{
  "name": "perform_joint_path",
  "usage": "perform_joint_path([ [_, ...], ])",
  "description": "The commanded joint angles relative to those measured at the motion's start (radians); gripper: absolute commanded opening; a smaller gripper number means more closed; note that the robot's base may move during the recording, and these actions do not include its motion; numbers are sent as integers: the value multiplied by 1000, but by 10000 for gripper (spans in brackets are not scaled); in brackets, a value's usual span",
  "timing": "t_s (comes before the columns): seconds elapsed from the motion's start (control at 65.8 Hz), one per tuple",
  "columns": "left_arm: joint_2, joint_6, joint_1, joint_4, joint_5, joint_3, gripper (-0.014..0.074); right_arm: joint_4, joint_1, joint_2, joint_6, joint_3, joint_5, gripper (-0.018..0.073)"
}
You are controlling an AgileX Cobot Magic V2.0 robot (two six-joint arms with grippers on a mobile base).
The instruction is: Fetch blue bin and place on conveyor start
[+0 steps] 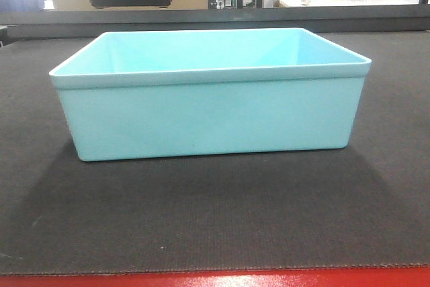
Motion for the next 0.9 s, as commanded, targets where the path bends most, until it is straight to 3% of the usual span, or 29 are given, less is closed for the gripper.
perform_joint_path([
  [0.0,-35,73,52,-50,-41,40,-111,-8,-6,-3,0,2,-24,-162],
  [0.167,-117,73,128,-57,-121,200,-111,-8,-6,-3,0,2,-24,-162],
  [0.35,-117,73,127,-66,-236,353,-111,-8,-6,-8,0,2,-25,-162],
  [0.395,-117,73,126,-66,-275,353,-111,-8,-6,-8,0,2,-25,-162],
  [0.441,-117,73,125,-66,-226,353,-111,-8,-6,-8,0,2,-25,-162],
  [0.881,-117,73,125,-66,-266,353,-111,-8,-6,-8,0,2,-25,-162],
])
